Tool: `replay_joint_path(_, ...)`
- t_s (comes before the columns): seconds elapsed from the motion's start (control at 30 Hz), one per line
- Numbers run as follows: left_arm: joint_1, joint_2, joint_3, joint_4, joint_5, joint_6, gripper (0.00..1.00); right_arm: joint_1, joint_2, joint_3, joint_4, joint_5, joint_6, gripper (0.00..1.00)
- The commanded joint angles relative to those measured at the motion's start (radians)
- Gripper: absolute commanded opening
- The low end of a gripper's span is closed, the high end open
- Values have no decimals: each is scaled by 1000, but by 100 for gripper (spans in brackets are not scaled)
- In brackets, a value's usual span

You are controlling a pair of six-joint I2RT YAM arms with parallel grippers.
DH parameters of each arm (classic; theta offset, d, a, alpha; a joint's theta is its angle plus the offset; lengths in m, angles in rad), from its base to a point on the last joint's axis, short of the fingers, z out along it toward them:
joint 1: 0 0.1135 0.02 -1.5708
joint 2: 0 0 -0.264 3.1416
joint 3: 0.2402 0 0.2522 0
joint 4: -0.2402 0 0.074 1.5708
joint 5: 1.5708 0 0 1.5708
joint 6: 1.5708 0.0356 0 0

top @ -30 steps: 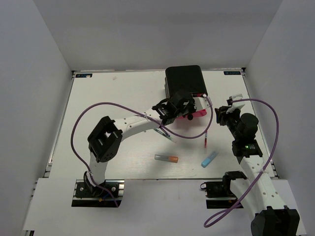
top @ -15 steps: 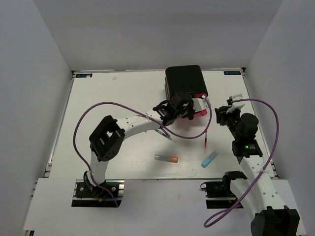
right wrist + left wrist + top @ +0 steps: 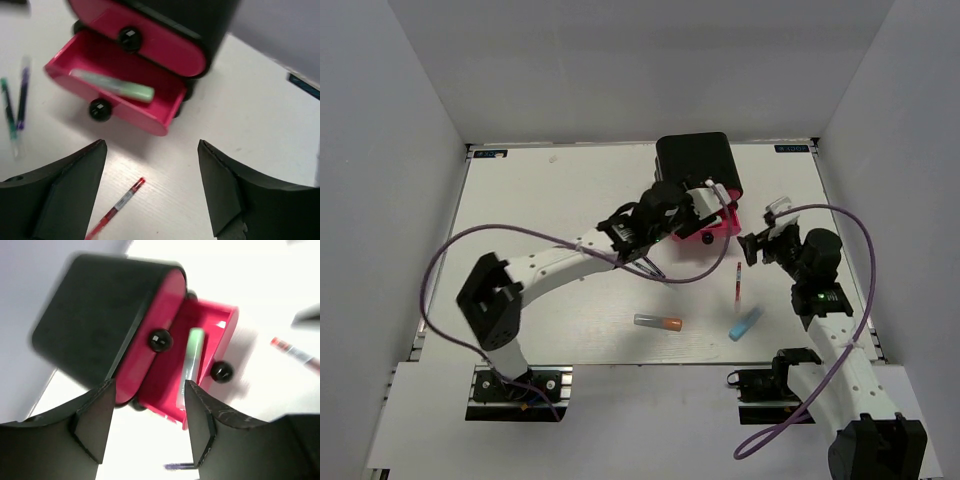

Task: Sort the stationery into containers
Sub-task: Grab a piece of stationery with the right arm

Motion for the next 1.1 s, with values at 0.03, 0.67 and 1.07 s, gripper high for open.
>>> replay_joint_path(0.03, 8, -246, -2, -165, -84, -323, 66, -3, 57, 45, -182, -329, -378, 73)
replay_joint_path(0.67, 8, -1079, -731, -433, -165, -756, 78, 10, 255, 100, -1229, -209, -1614, 61)
replay_joint_path(1.07, 8, -1030, -721, -442, -165, -756, 80, 17, 321, 0, -1052, -166, -1578, 64)
